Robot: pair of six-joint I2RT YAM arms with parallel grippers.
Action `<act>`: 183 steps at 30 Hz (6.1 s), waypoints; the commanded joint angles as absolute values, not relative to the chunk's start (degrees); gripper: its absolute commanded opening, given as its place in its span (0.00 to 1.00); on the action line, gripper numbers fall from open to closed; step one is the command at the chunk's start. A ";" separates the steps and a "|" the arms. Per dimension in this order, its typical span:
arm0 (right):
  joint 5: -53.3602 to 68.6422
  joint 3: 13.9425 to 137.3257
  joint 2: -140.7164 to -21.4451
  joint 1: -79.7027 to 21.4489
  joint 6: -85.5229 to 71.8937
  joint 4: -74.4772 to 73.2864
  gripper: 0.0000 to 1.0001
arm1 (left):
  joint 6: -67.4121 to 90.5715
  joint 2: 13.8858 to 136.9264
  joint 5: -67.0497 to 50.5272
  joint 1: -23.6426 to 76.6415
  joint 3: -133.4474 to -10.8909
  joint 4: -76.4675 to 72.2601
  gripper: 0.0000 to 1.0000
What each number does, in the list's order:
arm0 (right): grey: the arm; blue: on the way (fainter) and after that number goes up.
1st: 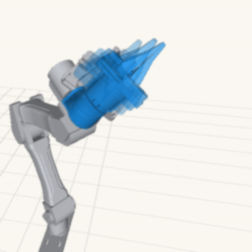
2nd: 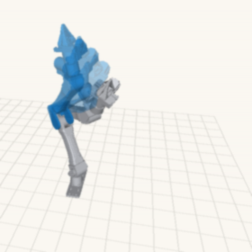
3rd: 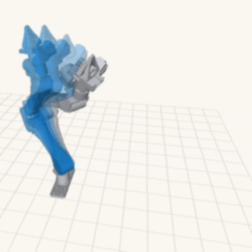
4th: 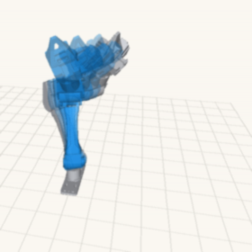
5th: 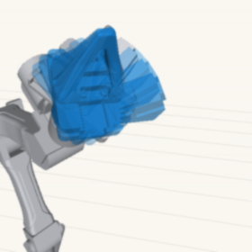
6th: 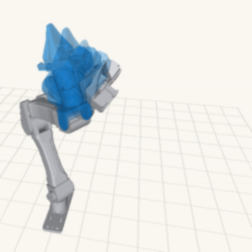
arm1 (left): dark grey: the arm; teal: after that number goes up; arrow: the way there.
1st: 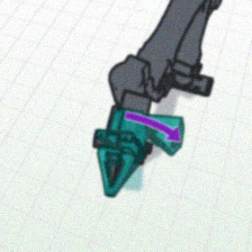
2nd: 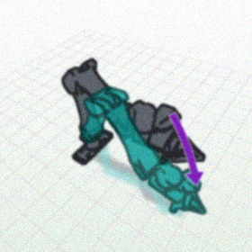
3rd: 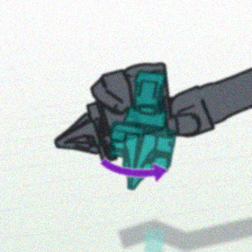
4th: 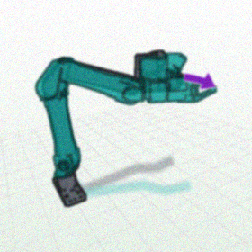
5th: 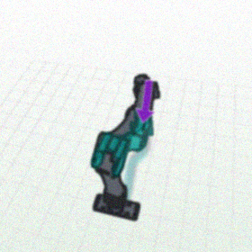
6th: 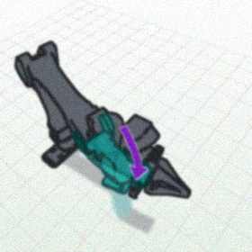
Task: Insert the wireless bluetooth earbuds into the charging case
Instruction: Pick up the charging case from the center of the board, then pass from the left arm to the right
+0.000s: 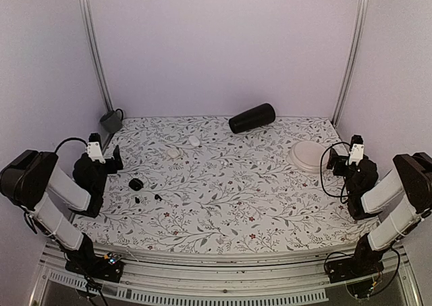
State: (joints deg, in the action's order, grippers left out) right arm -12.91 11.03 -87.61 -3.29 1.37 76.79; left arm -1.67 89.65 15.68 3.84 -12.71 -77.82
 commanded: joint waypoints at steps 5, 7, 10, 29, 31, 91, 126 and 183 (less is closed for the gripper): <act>-12.59 11.78 -88.20 -2.89 1.49 78.22 0.99 | -3.41 89.36 13.33 4.03 -12.01 -79.84 0.96; -12.51 12.03 -88.18 -2.97 1.49 77.83 0.99 | -4.46 89.47 12.47 4.68 -11.27 -81.28 0.96; -12.55 11.68 -88.09 -2.99 1.49 78.21 0.99 | -4.03 89.64 15.75 5.24 -11.35 -81.58 0.96; -15.07 49.83 -64.67 -23.91 -9.95 9.35 0.99 | 13.35 65.15 18.38 25.66 -43.64 -4.77 0.96; -17.67 50.78 -63.90 -24.56 -11.26 5.82 0.99 | 18.73 64.58 20.13 25.50 -46.28 0.61 0.96; -10.55 45.67 -75.94 -48.01 -30.65 -8.71 1.00 | 44.23 124.88 24.46 27.14 -87.98 24.47 0.95; -8.56 43.63 -74.33 -47.98 -31.64 -8.52 0.99 | 41.93 122.60 15.25 27.03 -82.59 10.48 0.40; 20.75 48.84 -87.32 -43.66 -56.81 14.99 0.20 | 9.07 101.34 -10.78 54.23 -63.48 -20.19 0.40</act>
